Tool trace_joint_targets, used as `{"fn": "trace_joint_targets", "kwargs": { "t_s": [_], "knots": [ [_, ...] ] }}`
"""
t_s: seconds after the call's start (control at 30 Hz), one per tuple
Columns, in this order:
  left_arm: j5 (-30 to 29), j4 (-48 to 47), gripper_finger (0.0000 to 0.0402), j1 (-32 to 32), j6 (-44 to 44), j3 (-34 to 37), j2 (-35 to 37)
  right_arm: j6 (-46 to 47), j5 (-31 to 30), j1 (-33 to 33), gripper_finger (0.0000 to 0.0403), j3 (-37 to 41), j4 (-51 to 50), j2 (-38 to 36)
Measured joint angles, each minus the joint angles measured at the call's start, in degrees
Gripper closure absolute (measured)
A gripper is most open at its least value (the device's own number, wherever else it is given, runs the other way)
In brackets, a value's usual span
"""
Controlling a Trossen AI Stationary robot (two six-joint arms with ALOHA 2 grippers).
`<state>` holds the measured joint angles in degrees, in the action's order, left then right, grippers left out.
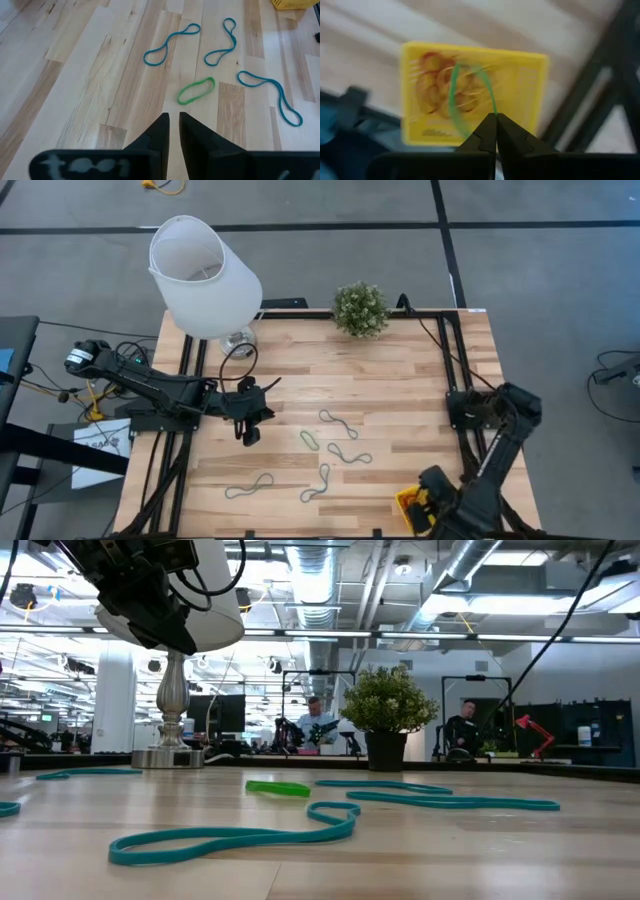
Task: Pick and place rubber bands into bin
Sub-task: Put the green rubber band into the yellow basket
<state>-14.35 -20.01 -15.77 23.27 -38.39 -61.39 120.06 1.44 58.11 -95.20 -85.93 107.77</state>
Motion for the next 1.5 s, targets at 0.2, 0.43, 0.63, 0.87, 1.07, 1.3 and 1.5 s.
{"fn": "trace_joint_targets", "kwargs": {
  "t_s": [0.2,0.43,0.63,0.87,1.07,1.3,1.5],
  "knots": [
    [0.0,0.0,0.0371,0.0,0.0,0.0,0.0,3.2,0.0,1.7,0.0394,0.2,-0.8,0.2],
    [0.0,0.0,0.0371,0.0,0.0,0.0,0.0,0.3,0.1,-0.2,0.0355,0.3,-1.0,2.3],
    [0.0,0.0,0.0371,0.0,0.0,0.0,0.0,-0.5,10.1,-0.4,0.0338,0.2,3.1,6.6],
    [0.0,0.0,0.0371,0.0,0.0,0.0,0.0,-3.3,13.9,-0.7,0.0337,0.3,1.9,7.8],
    [0.0,0.1,0.0371,0.0,0.1,0.0,0.0,-10.5,3.6,-2.3,0.0337,0.5,-3.1,7.6],
    [0.0,0.1,0.0371,0.0,0.0,0.0,-0.1,-24.2,-25.5,-9.0,0.0337,0.3,-2.4,7.3],
    [1.3,0.6,0.0371,0.0,-3.8,0.0,-2.5,-35.7,-33.3,-19.1,0.0337,0.3,3.8,7.3]
  ]
}}
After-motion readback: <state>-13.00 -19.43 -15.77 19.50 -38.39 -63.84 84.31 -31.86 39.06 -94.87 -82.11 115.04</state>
